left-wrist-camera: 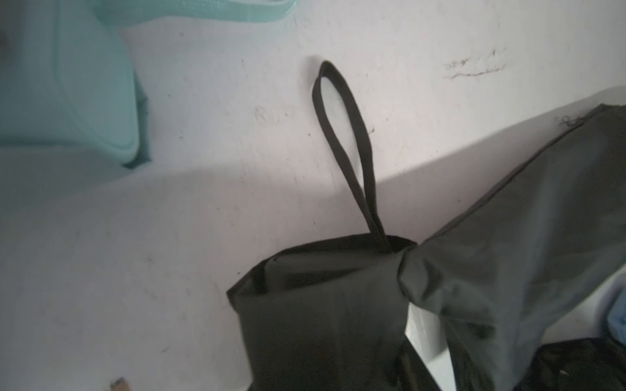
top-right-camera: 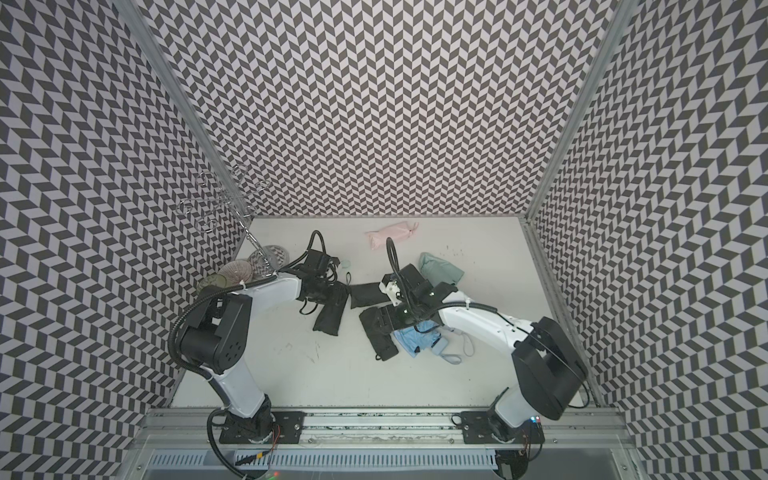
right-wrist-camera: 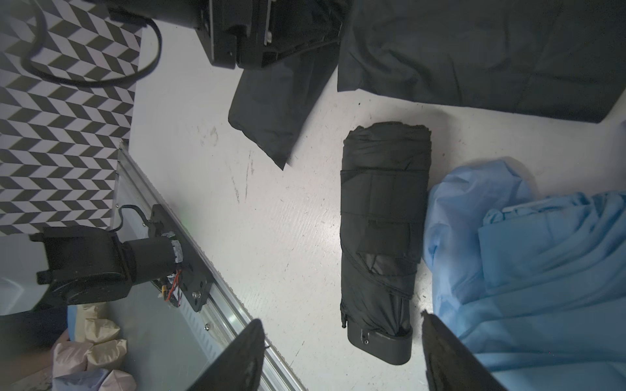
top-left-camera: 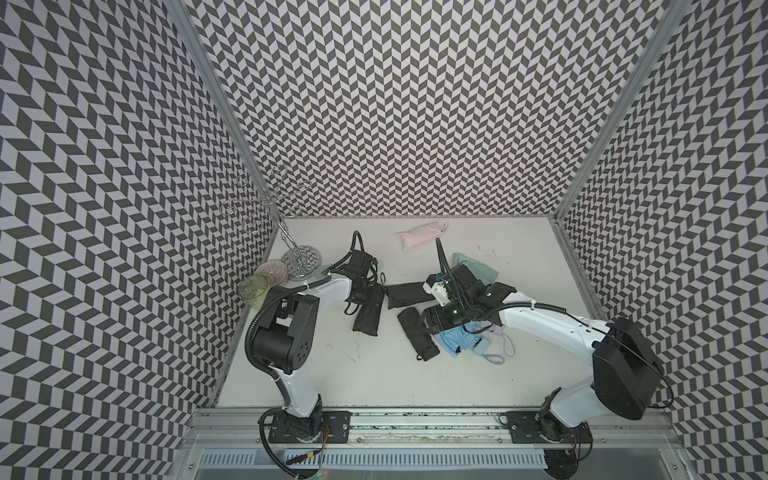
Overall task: Take umbrellas out of sleeves
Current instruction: Pick up the umbrella from the center of the board.
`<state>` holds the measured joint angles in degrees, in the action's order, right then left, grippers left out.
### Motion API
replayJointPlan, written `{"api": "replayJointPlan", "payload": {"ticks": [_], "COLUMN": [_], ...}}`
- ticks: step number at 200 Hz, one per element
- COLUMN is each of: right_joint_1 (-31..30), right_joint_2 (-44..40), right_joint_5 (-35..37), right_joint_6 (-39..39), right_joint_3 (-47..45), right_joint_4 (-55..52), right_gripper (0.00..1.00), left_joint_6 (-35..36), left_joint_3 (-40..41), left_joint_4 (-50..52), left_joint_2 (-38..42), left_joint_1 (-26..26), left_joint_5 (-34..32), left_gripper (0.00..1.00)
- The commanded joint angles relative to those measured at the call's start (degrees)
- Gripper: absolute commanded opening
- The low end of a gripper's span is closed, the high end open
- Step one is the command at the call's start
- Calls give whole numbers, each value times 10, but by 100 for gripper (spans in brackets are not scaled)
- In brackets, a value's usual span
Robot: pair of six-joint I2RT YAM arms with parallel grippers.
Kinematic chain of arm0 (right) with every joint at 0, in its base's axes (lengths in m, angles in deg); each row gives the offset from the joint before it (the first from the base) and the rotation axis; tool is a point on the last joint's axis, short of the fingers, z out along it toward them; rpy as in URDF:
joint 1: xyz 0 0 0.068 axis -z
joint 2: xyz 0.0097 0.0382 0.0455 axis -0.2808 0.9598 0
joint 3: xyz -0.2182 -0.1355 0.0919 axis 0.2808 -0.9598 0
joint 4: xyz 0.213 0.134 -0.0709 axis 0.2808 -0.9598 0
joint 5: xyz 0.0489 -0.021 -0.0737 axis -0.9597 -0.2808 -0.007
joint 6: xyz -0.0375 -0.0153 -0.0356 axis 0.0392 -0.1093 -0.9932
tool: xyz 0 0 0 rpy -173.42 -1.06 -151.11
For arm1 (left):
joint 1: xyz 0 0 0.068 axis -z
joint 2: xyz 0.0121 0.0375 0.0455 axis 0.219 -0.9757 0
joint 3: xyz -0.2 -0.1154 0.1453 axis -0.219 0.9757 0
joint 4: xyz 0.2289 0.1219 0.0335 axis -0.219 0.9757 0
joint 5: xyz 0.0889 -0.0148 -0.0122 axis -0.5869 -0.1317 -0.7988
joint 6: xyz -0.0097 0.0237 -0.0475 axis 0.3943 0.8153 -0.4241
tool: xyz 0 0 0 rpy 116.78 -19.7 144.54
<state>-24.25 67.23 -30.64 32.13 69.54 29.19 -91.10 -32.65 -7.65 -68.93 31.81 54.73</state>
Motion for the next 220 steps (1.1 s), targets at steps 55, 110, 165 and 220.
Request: {"api": "replayJointPlan", "payload": {"ticks": [55,110,165,220], "right_joint_1": [60,84,117,152], "right_joint_2": [-52,-75,-96,-104], "right_joint_5": [-46,-80,-105,-144], "right_joint_6": [-14,-5,-3,-2], "right_joint_3": [-21,-39,-43,-39], "right_joint_4": [30,47,50,55], "right_gripper": [72,72,72,72], "left_joint_6": [51,75,144,215], "left_joint_3": [-9,-5,9,4], "left_joint_4": [65,56,36,22], "left_joint_2": [22,55,99,134], "left_joint_1": [7,8,7,6], "left_joint_5": [19,34,48,100], "left_gripper": [32,28,25,18]}}
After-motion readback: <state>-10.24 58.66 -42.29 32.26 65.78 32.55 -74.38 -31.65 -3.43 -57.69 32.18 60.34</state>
